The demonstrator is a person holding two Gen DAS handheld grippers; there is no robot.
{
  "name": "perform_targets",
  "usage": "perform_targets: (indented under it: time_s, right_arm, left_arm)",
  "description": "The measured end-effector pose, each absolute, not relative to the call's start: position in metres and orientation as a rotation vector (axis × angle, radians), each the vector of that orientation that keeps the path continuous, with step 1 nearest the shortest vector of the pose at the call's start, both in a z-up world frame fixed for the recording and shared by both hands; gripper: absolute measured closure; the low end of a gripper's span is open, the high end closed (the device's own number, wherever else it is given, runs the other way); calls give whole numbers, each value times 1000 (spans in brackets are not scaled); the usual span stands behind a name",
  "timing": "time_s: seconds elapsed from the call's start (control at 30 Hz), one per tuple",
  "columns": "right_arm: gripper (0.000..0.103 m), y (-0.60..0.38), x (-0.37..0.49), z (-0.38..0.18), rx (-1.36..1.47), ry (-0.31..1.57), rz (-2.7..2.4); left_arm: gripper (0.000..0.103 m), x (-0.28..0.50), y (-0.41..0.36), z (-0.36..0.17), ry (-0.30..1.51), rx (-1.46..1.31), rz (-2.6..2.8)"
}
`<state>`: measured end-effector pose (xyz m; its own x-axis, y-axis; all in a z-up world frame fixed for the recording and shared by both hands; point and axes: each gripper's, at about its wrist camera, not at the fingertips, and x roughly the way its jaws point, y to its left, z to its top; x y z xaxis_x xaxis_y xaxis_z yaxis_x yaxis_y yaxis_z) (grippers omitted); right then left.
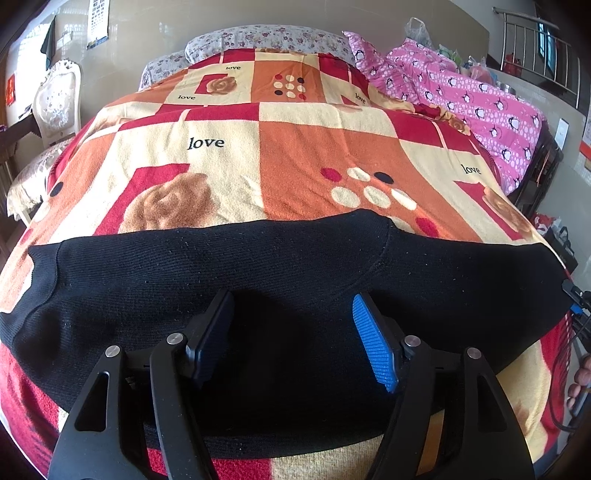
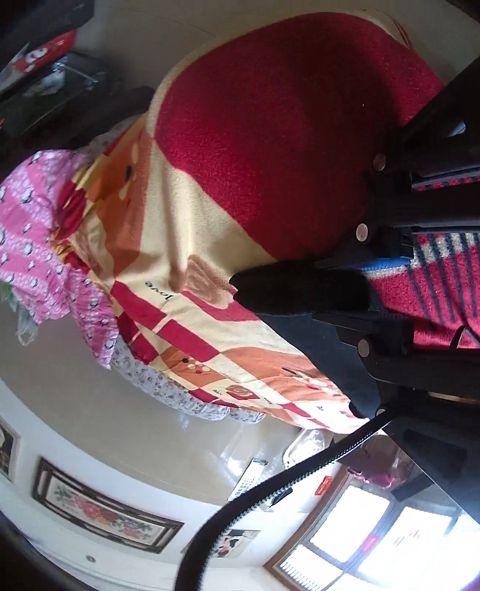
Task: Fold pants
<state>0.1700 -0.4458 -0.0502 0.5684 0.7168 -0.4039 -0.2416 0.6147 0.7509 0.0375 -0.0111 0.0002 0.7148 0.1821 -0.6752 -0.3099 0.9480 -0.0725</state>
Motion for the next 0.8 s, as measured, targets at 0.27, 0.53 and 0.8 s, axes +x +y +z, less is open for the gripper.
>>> perform_targets:
  time_s: [0.27, 0.53, 0.8]
  right_arm:
    - [92, -426, 162, -34, 498, 706, 552]
    - [94, -344, 107, 4, -73, 418, 450]
    - [94, -284, 76, -16, -423, 285, 439]
  left_arm:
    - [35, 30, -17, 37, 642, -333, 77]
    - [34, 135, -108, 66, 875, -422, -332]
    - [34, 158, -172, 59, 956, -261, -444]
